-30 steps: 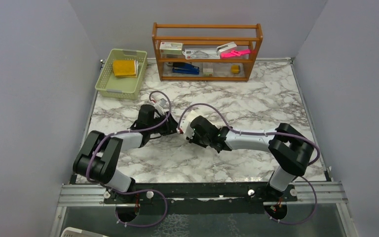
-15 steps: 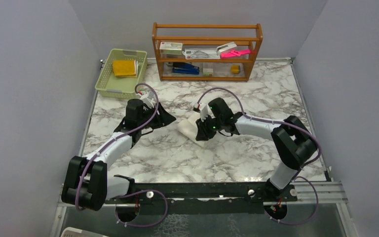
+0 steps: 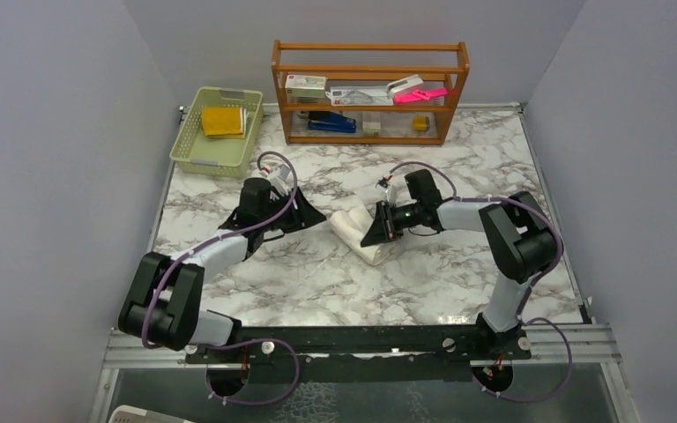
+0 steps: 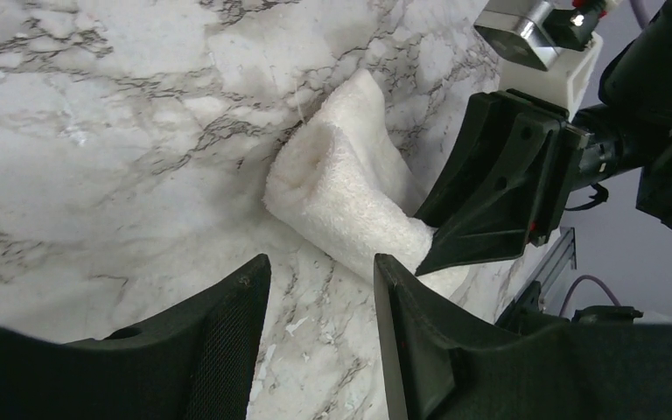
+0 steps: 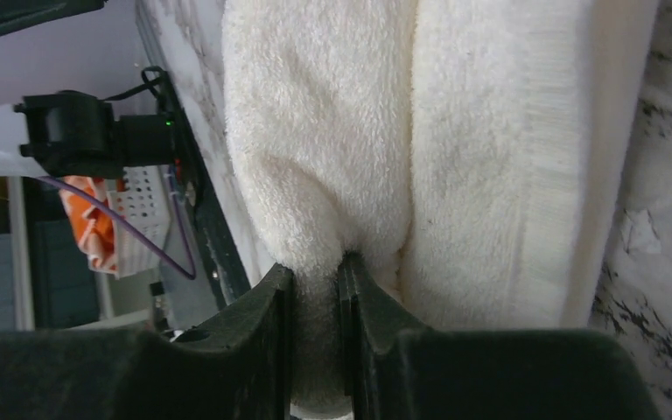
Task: Roll the towels
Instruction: Roll the towel at the center of the board.
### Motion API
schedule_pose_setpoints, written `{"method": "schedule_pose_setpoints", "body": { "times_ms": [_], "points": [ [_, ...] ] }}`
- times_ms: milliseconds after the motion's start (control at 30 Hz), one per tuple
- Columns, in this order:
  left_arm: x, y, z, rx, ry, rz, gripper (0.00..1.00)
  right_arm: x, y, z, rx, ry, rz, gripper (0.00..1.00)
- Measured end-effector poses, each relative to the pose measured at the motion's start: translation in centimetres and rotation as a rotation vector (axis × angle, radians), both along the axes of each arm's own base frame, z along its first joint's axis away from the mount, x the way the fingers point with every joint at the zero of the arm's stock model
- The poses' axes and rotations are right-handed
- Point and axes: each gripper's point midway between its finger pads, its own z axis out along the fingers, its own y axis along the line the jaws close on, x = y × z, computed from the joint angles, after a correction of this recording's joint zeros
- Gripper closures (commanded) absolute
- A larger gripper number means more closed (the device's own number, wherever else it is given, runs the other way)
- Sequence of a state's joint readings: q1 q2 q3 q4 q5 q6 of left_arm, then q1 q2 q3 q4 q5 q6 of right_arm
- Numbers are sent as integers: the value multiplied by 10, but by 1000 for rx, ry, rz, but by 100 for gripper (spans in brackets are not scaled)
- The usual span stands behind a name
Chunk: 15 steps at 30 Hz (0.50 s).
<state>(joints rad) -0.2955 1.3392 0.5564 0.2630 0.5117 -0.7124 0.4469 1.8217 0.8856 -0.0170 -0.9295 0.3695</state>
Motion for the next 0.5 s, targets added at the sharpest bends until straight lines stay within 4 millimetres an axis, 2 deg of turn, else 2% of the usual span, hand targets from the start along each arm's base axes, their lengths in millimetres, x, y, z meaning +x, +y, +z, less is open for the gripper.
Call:
{"method": "schedule_pose_setpoints", "body": {
  "times_ms": [167,367,500],
  "points": [
    [8,-25,6,-25,-11,-48,50,-1,-8,-4,48,117,-53,99],
    [17,-62,28,-96,-61,-117,51,-6,-19,-13,109,238,-107,99],
    [20,-80,21,-144,-46,-155,53,-5,-25,-14,126,280,-130,99]
  ]
}}
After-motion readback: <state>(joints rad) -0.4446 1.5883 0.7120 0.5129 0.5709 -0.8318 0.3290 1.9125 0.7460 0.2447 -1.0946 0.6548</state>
